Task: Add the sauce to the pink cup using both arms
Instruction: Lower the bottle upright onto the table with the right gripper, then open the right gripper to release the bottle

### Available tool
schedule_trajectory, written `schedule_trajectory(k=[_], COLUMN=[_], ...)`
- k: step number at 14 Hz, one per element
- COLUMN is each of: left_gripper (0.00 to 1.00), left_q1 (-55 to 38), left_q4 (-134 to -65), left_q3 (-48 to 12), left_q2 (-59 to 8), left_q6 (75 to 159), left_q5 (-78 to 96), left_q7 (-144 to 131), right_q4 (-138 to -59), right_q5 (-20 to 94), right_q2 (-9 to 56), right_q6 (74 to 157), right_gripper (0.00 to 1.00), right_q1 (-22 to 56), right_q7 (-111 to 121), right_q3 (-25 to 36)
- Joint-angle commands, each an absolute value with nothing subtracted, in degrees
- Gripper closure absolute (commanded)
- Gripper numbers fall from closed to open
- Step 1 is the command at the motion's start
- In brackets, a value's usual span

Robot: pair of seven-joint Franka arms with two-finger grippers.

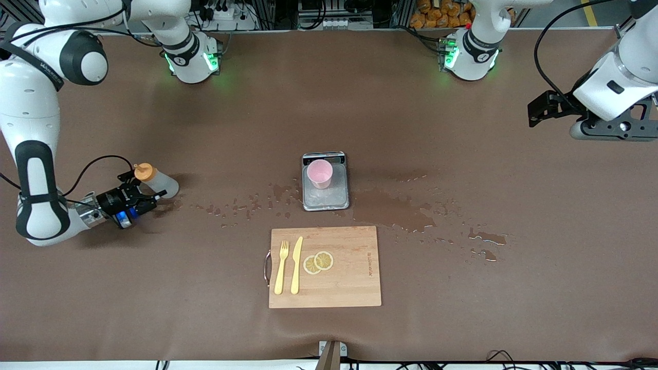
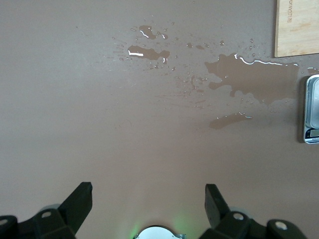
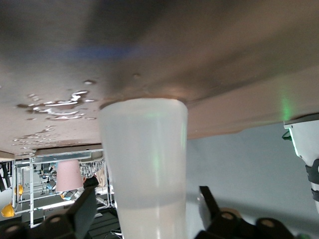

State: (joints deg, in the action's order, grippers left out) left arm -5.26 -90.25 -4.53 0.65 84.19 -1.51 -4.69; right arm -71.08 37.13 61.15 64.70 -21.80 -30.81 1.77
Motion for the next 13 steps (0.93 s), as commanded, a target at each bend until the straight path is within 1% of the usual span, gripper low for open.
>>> schedule_trajectory(k=[1, 5, 7, 10, 13], left_gripper=[0.0, 0.0, 0.0, 0.0, 0.0], left_q1=[-5.19, -5.19, -5.1, -5.1, -5.1], left_q4=[-90.18, -90.18, -90.18, -90.18, -90.18], left_q3=[-4.83, -4.83, -4.83, -4.83, -4.83], left_q2=[0.88, 0.97, 0.88, 0.88, 0.97], left_q6=[83.67, 83.67, 83.67, 83.67, 83.67], left_q5=[-2.2, -2.2, -2.2, -2.2, -2.2], left_q7=[-5.63, -5.71, -5.63, -5.63, -5.63], right_q4=[-66.99, -62.5, -60.65, -60.38, -59.33], right_q5=[36.04, 34.98, 34.46, 28.58, 26.19], right_q2=[59.42, 57.92, 54.69, 48.97, 45.72], right_q6=[63.2, 61.7, 60.38, 60.38, 60.38], right_gripper=[0.0, 0.0, 0.0, 0.0, 0.0], right_q1=[-23.82, -24.17, -24.17, -20.32, -18.11], right_q7=[-30.85, -30.68, -30.5, -30.5, -29.45], right_q3=[1.23, 1.32, 1.14, 0.88, 0.7])
